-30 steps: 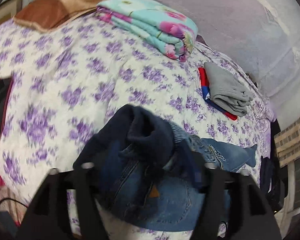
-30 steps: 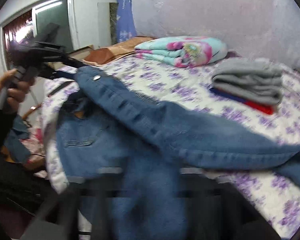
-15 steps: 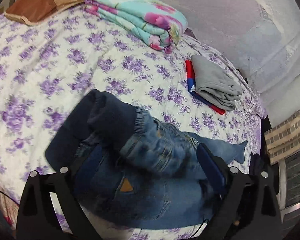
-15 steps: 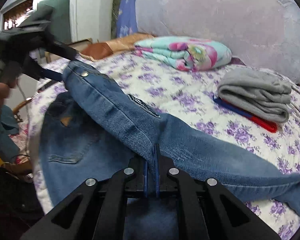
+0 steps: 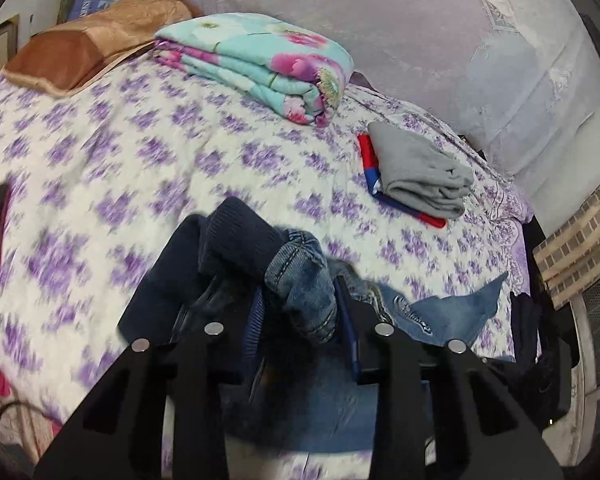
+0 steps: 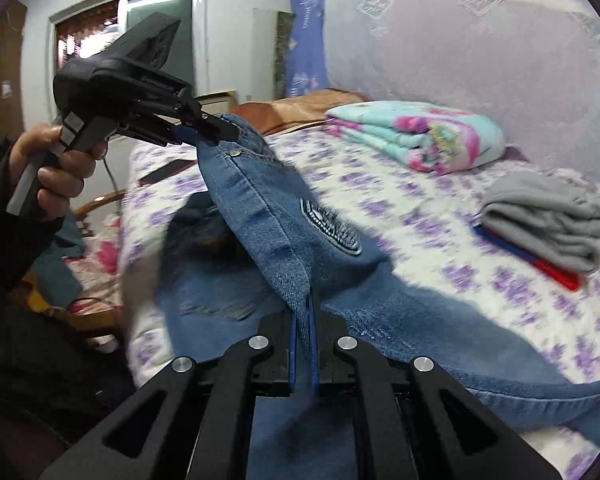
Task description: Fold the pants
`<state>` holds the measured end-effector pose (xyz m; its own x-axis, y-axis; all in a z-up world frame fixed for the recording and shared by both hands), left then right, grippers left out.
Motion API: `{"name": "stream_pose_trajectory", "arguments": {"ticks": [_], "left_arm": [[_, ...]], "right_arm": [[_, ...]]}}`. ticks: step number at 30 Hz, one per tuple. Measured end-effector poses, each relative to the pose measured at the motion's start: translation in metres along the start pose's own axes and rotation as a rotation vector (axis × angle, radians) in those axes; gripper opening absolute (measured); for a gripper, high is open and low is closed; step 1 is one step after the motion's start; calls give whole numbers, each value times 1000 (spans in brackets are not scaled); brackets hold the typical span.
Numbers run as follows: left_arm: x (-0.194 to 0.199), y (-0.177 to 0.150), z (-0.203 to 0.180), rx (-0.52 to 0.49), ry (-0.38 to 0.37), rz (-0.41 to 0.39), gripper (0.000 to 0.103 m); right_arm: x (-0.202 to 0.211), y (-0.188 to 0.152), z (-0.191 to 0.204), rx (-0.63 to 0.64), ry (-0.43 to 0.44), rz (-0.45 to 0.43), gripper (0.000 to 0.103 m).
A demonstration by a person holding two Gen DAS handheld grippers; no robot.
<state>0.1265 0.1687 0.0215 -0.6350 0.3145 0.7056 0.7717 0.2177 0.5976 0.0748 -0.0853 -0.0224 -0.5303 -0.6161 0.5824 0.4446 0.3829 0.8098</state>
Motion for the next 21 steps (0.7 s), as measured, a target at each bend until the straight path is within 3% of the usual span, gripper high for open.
{"name": "stream_pose_trajectory", "arguments": {"ticks": [5,10,12,21], "left_arm": [[12,-34,25,29,35,-1,31],[-36,-62,72,128,62,106,32],[-41,-66,73,127,71,102,33],[4,-66,48,34,93,11,32]], "right_arm": [[-3,-14,31,43,109,37,6],[-36,-36,46,67,90,155,6],[-41,-41,49,64,83,174,6],[-5,-23,53,23,161,61,6]]}}
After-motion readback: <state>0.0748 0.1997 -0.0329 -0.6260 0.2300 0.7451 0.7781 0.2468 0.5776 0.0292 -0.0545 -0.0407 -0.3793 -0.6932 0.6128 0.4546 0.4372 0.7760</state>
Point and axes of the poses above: each gripper's, at about its wrist camera, not at the fingertips, and x roughly against the way its jaws point, z to its left, y to its top, the point moved 4 cm from there along -x, roughly the way its jaws point, and after that the axes turned 4 degrees about -x, right-handed, at the moved point
